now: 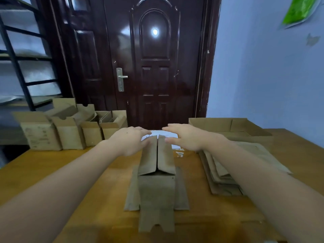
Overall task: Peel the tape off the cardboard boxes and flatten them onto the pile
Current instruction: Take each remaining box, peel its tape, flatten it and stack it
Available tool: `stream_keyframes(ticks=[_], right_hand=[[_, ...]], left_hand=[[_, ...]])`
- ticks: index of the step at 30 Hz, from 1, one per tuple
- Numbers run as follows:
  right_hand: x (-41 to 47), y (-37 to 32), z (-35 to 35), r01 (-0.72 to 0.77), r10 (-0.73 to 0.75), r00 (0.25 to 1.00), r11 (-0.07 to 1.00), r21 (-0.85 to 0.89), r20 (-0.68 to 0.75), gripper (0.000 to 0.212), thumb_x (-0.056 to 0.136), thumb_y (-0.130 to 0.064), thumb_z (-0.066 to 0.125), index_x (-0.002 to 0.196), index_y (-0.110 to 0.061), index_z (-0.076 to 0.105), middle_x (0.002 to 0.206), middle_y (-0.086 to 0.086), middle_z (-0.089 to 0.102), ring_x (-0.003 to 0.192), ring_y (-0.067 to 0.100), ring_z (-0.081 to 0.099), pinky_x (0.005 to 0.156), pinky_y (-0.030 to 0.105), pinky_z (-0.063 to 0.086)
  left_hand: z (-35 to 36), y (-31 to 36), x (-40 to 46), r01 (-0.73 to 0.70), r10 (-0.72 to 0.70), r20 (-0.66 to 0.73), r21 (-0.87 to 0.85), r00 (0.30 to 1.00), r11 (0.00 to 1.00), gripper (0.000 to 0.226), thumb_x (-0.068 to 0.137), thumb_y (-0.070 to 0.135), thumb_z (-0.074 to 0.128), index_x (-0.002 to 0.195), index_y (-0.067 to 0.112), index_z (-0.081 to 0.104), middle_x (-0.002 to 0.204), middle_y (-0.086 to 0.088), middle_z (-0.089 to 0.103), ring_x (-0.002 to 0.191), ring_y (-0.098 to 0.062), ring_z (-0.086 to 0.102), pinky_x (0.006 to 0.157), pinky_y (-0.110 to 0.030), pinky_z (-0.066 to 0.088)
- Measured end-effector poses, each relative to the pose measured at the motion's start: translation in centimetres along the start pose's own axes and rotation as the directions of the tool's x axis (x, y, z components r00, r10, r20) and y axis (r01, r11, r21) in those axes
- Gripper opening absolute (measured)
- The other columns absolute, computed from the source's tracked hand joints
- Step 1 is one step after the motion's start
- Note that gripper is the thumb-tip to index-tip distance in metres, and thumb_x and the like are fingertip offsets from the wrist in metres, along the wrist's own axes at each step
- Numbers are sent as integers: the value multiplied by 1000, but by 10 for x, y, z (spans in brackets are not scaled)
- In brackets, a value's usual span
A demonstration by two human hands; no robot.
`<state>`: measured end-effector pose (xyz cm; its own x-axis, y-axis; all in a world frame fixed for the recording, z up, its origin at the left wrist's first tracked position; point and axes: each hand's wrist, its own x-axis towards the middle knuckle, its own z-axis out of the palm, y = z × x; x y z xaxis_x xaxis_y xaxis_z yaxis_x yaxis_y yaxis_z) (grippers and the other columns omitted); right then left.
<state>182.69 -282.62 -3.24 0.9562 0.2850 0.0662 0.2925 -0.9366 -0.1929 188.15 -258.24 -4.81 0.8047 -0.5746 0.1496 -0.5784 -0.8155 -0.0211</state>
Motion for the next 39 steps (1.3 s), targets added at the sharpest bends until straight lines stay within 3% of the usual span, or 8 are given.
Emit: stream_keyframes(ticks=[8,13,16,22,28,30,34,39], right_hand=[[-53,-65,17,53,-44,992,995,-79,118,71,99,-69,38,160,-39,22,168,-7,18,149,22,31,116,40,34],[-73,-74,32,52,-43,995,994,-97,95,72,96,-71,44,158,-38,28,167,-5,19,148,24,30,114,43,38],[-78,-69,38,40,-37,997,998,-44,70,64,98,-61,51,155,-41,32,169,-1,9,150,27,23,116,46,35],[-82,-52,32,38,-48,996,990,134,75,48,102,-34,58,146,-50,44,158,-15,18,133,16,42,109,31,38],[-89,-33,32,10,1,989,998,68,-148,44,105,-7,44,139,-30,59,141,-6,48,125,11,48,108,26,40],[-89,-24,39,-56,75,971,994,89,-226,40,106,-11,43,138,-27,61,138,-6,49,123,12,50,108,31,44],[-84,-11,52,-188,223,942,969,158,-250,41,102,-47,53,138,-29,60,145,-5,40,126,17,49,106,36,46],[-74,0,58,-246,392,859,880,406,-328,41,89,-45,74,124,-29,60,137,-2,30,103,14,53,95,30,49]], left_hand=[[6,21,-61,-108,113,-47,94,992,990,50,105,20,42,152,35,37,147,4,53,123,-23,56,95,-37,49],[17,39,-90,-125,138,-86,145,987,981,58,101,13,49,155,29,38,153,4,47,137,-23,46,114,-36,35],[19,44,-99,-128,135,-144,56,980,990,57,100,11,47,152,33,39,148,7,51,130,-21,49,108,-34,37],[20,51,-103,-139,137,-151,-3,979,990,54,101,23,45,153,34,40,154,7,45,139,-20,42,115,-37,31],[28,62,-99,-173,178,-98,59,979,983,52,102,47,48,151,34,41,153,8,46,141,-18,40,121,-37,26],[32,67,-94,-182,200,-159,120,967,976,47,102,55,45,144,35,47,143,9,54,133,-18,45,119,-37,29],[40,85,-86,-171,215,-300,168,929,971,49,97,71,41,124,33,56,117,11,59,111,-15,51,105,-34,38],[39,95,-80,-294,270,-376,-8,886,956,44,94,69,49,113,32,65,95,19,54,92,-7,45,89,-25,37]])
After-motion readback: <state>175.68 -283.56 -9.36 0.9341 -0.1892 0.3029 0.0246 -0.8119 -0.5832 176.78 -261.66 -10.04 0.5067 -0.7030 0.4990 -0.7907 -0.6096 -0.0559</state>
